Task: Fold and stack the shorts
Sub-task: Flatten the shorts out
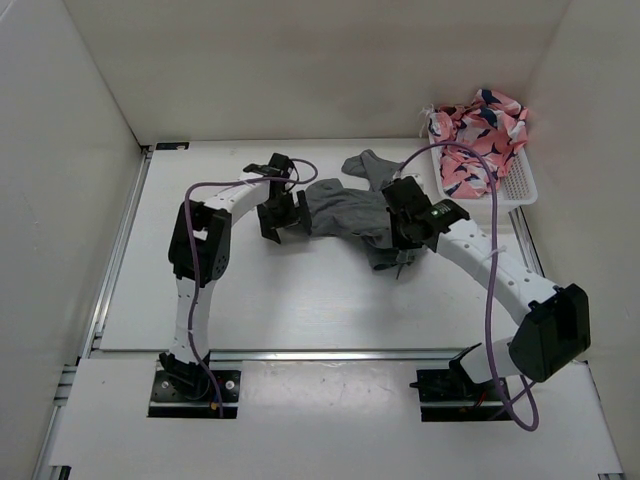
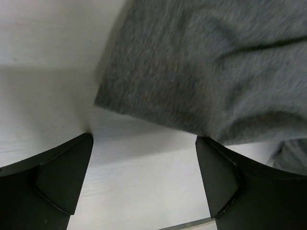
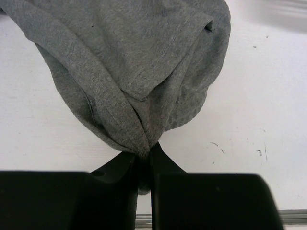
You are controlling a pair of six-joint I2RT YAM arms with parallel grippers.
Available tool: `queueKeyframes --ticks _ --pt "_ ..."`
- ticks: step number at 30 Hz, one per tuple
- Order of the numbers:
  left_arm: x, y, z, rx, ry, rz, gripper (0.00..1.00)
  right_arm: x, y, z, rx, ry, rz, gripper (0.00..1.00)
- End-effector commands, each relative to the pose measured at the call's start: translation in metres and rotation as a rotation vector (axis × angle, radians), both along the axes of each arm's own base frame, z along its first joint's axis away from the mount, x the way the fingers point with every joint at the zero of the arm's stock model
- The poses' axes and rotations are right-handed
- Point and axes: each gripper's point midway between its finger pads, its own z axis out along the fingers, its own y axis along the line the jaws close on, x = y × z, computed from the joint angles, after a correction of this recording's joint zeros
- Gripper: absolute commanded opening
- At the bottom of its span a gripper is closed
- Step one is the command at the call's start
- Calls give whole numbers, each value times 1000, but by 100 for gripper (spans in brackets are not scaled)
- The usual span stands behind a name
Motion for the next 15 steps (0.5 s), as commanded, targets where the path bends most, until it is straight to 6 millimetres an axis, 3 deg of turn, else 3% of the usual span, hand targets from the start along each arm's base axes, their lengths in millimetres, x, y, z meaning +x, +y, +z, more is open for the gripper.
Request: queueKeyframes --ticks 1,6,7,9,10,11,13,15 --pt "30 -8 15 -22 -91 49 100 -1 -4 5 23 -18 -13 0" --pt "54 -17 14 -32 -122 73 93 -6 -7 9 29 -27 -13 0" --pt "55 -19 5 -34 -106 70 85 -8 -7 6 31 -15 -8 0" --pt "65 -27 7 -63 -117 72 66 -8 -7 6 31 -15 -8 0" --pt "66 -34 3 -90 -99 61 47 -7 -10 6 25 -15 -10 0" --pt "75 -39 16 -115 -133 56 10 -7 -10 6 25 -15 -10 0" --pt "78 -37 27 -101 -143 63 10 0 -11 10 21 -28 -7 0" --pt "97 -22 71 -84 -241 96 10 17 -17 15 7 -47 -13 0"
